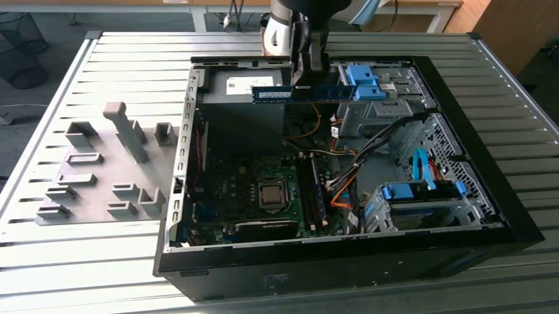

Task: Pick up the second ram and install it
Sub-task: 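Insert the second ram into the second slot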

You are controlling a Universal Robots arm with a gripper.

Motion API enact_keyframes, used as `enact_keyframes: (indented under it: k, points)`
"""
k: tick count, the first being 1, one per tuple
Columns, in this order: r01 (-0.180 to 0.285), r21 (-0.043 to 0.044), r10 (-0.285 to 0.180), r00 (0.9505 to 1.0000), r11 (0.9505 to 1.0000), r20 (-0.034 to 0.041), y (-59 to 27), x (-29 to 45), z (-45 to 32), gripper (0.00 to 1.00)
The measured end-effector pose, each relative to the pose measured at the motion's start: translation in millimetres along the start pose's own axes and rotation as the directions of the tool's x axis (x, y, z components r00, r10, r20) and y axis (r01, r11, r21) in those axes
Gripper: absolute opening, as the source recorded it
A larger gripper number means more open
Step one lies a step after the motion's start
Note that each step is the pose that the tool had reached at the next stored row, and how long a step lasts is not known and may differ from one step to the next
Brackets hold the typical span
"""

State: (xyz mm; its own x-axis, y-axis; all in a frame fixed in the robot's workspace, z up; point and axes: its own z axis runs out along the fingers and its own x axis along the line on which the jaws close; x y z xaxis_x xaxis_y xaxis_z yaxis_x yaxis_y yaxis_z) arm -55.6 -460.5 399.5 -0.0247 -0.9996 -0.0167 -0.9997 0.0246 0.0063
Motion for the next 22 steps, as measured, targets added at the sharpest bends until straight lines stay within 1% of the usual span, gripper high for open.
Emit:
enact_keyframes:
  k: [2, 5, 8, 10, 14, 16, 19, 22]
  points:
    - [-0.009, 0.0001, 0.009, 1.0, 1.0, -0.0005, 0.0, 0.0, 0.1, 0.14]
    - [-0.046, 0.0008, 0.046, 0.9989, 0.9989, -0.0012, 0.0, 0.0, 0.3, 0.14]
    - [-0.094, 0.0017, 0.094, 0.9955, 0.9955, -0.0019, 0.0, 0.0, 0.6, 0.14]
    - [-0.126, 0.0023, 0.126, 0.992, 0.992, -0.0023, 0.0, 0.0, 0.9, 0.14]
    - [-0.183, 0.0035, 0.183, 0.9831, 0.9831, -0.0033, 0.0, 0.0, 1.4, 0.14]
    - [-0.21, 0.004, 0.21, 0.9776, 0.9776, -0.0036, 0.0, 0.0, 1.6, 0.14]
    - [-0.253, 0.005, 0.253, 0.9674, 0.9674, -0.0043, 0.0, 0.0, 1.9, 0.14]
    - [-0.296, 0.0061, 0.296, 0.9551, 0.9551, -0.0053, 0.0, 0.0, 2.3, 0.14]
